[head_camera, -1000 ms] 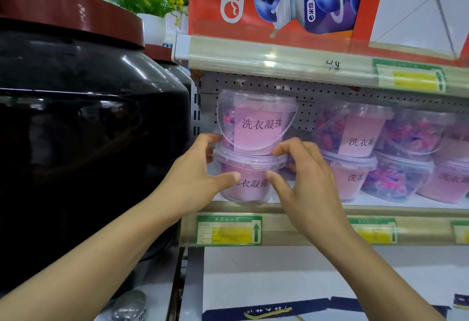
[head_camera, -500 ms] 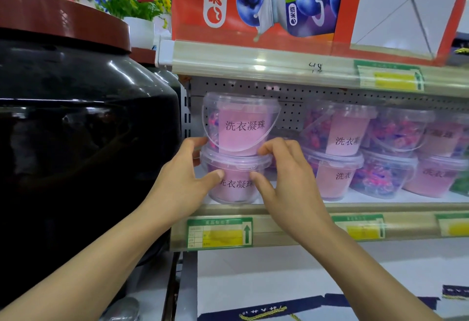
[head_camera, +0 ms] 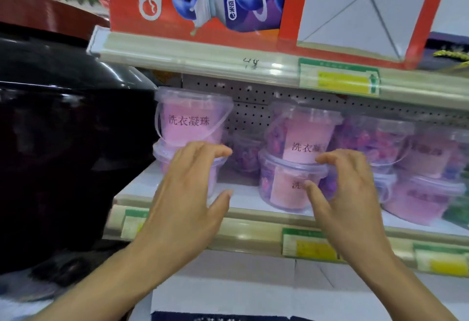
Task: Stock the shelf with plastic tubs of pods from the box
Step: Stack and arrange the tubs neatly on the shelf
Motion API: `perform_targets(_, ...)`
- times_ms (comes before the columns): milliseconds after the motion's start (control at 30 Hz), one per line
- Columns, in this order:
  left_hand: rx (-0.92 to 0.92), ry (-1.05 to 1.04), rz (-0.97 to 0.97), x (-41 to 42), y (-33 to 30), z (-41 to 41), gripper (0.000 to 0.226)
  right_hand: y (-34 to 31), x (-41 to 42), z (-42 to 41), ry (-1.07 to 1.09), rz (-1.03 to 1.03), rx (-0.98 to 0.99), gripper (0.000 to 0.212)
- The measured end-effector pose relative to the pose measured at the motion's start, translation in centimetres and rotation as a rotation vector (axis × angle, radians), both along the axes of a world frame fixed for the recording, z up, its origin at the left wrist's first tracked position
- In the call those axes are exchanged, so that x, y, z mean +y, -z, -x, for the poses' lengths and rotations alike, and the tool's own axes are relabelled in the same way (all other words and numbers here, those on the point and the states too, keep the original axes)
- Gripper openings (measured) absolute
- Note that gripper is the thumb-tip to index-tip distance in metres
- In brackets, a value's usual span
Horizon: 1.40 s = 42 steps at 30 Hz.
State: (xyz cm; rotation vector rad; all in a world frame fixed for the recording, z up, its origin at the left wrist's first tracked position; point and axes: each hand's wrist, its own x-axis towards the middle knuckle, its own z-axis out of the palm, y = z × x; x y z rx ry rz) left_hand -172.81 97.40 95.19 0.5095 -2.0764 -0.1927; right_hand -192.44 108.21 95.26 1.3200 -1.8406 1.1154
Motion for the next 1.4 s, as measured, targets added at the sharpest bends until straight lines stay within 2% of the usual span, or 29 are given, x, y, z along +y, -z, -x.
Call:
perform_targets(200,-0.044,-0.031,-0.052,1.4,0.7,3.2,0.047,-0.2,-0.3,2.7,-0.059,-0.058,0.208,0.036)
perform_targets(433,-0.087,-0.074,-0.039,1.6,0.1,4.1,0.053,-1.2,0.3,4.1,-0.077,-0.128,0.286,0.036)
perform_targets(633,-0.133,0.023,-0.142,0.8,-0.3,5.9,0.06,-1.7,0.3,4.7,-0.113,-0.201,0.327,0.039)
perform_targets(833,-0.266,0.12,-0.325,0.4,0.4,8.2,0.086,-1.9,0.6,4.8,-0.121,-0.223,0.352,0.037)
perform_targets(1400,-0.245,0.248,-0.361,1.4,0.3,11.1,0.08,-1.9,2.6,8.1,-0.099,-0.239,0.291,0.034)
